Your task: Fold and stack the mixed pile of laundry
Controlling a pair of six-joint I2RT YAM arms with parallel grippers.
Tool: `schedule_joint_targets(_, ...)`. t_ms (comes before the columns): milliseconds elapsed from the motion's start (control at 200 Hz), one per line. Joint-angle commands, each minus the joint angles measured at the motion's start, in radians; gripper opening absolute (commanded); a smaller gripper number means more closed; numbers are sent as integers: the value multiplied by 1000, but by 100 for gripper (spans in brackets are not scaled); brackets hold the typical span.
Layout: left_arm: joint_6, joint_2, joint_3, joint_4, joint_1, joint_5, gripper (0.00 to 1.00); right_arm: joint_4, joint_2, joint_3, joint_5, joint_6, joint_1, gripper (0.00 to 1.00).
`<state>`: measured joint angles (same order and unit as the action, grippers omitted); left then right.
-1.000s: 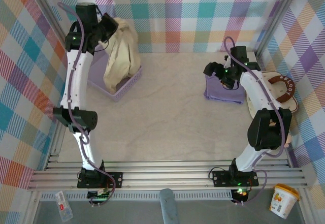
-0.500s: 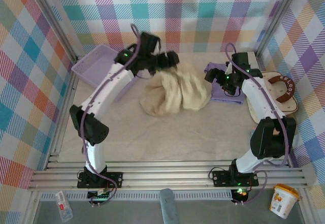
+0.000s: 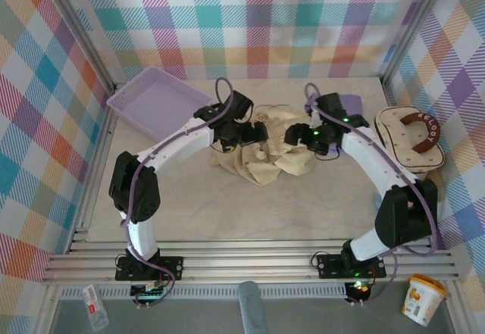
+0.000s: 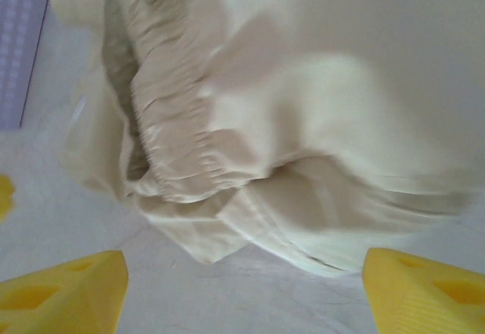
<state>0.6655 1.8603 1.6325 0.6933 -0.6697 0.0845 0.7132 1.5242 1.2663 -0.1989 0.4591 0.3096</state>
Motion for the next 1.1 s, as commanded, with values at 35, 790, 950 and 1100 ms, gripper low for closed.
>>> schedule_joint_targets(35,-7,32,-83,-102,-19,-20,92,-28,92,80,55,75,93,74)
schedule_joint_targets(790,32,200,73,53,13,-119,0,-67,376,214,284,143,108,0)
schedule_joint_targets(950,-45,89,165,141,96,-127,0,-62,229,271,216,88,51,0)
schedule_joint_targets(1100,-114,31,366,218,185,-93,0,-6,157,456,98,26,-15,0)
